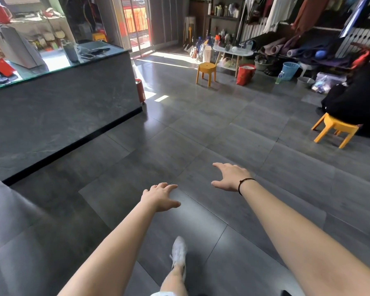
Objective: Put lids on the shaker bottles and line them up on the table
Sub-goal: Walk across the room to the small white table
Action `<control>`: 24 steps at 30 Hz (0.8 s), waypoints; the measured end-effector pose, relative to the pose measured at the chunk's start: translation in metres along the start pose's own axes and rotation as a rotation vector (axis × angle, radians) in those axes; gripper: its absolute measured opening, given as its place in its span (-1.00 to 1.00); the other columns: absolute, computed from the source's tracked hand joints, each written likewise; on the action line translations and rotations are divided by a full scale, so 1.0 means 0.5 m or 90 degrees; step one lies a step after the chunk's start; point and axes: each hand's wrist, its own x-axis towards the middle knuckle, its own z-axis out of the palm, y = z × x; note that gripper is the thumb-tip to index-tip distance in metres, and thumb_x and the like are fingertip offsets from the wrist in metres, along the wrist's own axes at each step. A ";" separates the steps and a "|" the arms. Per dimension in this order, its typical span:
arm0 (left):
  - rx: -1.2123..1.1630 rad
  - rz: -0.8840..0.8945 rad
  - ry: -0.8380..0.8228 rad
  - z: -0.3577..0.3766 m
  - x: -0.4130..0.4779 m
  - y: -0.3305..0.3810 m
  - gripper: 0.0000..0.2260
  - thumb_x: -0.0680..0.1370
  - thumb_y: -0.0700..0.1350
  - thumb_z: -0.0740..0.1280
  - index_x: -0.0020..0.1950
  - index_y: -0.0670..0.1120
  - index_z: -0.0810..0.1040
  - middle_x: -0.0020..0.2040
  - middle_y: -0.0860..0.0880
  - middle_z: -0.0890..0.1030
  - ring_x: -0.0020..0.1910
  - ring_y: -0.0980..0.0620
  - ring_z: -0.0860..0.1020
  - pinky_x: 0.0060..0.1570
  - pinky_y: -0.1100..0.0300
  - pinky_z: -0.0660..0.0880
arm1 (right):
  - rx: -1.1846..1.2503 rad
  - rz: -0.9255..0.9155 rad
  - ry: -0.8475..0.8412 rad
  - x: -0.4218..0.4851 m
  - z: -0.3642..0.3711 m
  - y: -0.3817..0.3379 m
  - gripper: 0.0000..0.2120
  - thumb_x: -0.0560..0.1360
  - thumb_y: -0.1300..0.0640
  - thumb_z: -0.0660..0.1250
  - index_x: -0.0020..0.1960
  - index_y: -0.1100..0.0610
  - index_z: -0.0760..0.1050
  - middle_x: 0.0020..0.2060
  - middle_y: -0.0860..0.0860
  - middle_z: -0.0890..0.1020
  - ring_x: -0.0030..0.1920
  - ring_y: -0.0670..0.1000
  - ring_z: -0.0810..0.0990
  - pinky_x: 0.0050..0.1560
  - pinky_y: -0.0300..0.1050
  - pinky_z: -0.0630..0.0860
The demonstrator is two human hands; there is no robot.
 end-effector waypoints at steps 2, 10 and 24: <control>0.013 0.012 -0.015 -0.023 0.075 0.010 -0.34 0.42 0.26 0.27 0.48 0.28 0.10 0.55 0.06 0.14 0.51 -0.05 0.14 0.43 -0.06 0.13 | 0.015 0.008 -0.004 0.073 -0.012 0.015 -0.33 0.41 -0.20 0.25 0.46 -0.14 0.14 0.39 -0.03 0.39 0.36 0.10 0.38 0.26 0.05 0.38; 0.031 0.069 -0.027 -0.237 0.439 0.073 -0.34 0.43 0.25 0.26 0.49 0.27 0.10 0.55 0.07 0.14 0.51 -0.05 0.15 0.42 -0.07 0.14 | 0.022 0.062 -0.031 0.412 -0.132 0.086 -0.34 0.42 -0.21 0.24 0.47 -0.14 0.14 0.40 -0.03 0.38 0.38 0.10 0.36 0.26 0.04 0.37; 0.050 0.106 -0.047 -0.512 1.003 0.197 -0.34 0.44 0.26 0.27 0.50 0.22 0.13 0.55 0.08 0.17 0.50 -0.06 0.17 0.42 -0.06 0.15 | 0.026 0.075 -0.048 0.999 -0.346 0.240 -0.37 0.43 -0.21 0.24 0.45 -0.12 0.18 0.37 -0.01 0.41 0.36 0.11 0.38 0.27 0.04 0.36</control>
